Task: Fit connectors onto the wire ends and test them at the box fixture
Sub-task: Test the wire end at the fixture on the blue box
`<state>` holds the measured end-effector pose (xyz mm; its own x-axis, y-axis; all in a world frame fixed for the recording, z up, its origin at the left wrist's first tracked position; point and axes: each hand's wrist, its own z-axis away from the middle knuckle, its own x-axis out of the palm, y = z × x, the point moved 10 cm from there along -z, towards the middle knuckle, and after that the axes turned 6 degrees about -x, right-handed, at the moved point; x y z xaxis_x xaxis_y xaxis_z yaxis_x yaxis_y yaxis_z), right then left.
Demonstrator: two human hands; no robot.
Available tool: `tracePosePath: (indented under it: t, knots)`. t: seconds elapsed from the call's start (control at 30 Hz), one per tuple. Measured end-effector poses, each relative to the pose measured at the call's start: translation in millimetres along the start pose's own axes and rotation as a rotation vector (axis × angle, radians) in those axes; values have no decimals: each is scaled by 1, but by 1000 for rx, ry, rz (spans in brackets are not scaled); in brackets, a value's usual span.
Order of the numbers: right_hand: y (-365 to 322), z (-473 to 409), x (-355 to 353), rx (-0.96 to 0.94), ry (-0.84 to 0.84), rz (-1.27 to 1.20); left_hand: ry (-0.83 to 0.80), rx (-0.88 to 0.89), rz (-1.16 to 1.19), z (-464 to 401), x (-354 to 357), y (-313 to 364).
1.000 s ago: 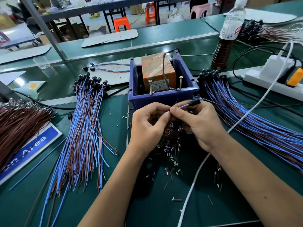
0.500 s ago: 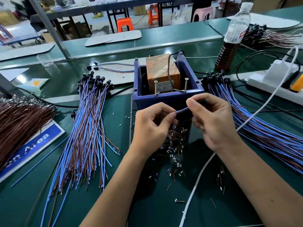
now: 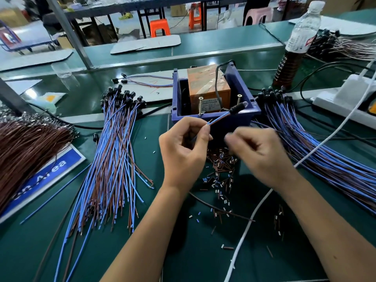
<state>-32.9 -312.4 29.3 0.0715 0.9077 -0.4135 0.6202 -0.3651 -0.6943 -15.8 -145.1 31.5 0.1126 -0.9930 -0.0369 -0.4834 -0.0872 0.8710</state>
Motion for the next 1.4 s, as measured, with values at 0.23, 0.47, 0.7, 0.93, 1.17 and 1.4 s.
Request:
tracePosePath:
  t: [0.23,0.47,0.7,0.93,1.17,1.4]
  knots:
    - [-18,25,91,-136,-700,517,-10,33,-38,0,0,3]
    - [-25,27,96,-129,-738,528,13,39,-44,0,-4,5]
    - [-21,25,86,-80,-751,526,20,-7,-32,-1,-4,1]
    - [-6,30,73,175,-706,-34,51,-44,-6,-3,-8,-4]
    - [-13,31,60,245,-716,-699,88,-76,81,-4,-11,-8]
    - [5,9,32,196,-233,-827,116,-81,146,-5,-15,-8]
